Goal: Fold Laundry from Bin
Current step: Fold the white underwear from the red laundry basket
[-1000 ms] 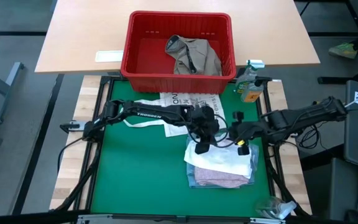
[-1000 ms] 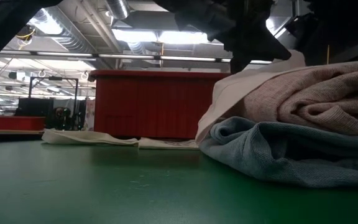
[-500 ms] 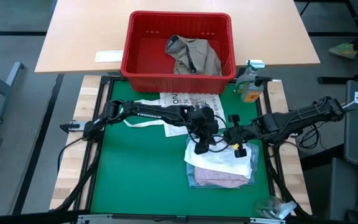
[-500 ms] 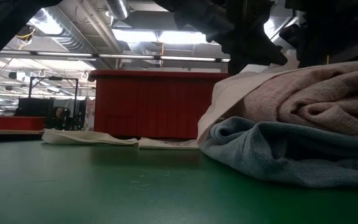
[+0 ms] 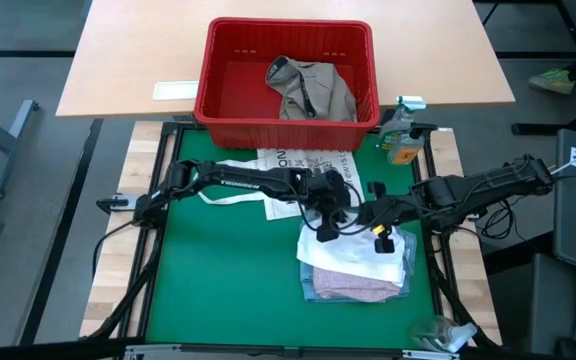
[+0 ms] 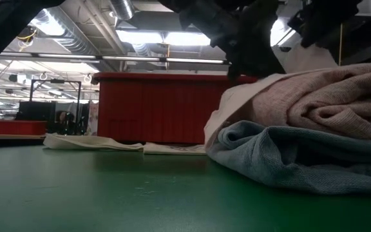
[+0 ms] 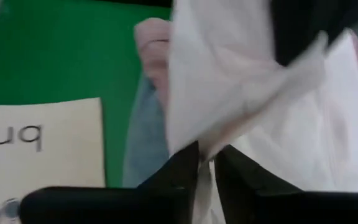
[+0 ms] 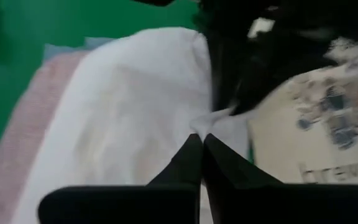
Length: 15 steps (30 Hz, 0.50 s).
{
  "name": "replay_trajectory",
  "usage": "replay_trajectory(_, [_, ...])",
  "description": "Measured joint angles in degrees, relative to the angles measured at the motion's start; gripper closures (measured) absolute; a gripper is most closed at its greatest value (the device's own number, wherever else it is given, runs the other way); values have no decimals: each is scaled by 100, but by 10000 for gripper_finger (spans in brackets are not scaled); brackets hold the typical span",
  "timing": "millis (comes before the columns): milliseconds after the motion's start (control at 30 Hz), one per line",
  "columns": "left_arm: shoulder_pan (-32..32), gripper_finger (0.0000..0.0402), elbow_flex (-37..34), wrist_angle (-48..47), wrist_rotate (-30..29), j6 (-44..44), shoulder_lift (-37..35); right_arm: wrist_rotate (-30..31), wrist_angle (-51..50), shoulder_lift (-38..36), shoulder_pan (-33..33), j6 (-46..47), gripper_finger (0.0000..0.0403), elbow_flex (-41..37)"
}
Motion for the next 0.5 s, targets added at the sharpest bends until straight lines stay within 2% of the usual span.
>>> replay_trajectory(267, [146,329,314,-355,27,6,-25,-649,412,352,-2,917,396,0])
replay_trajectory(500, [209,328,722,-1814,-95,505,-98,-1370,637,704,2,1286,398,0])
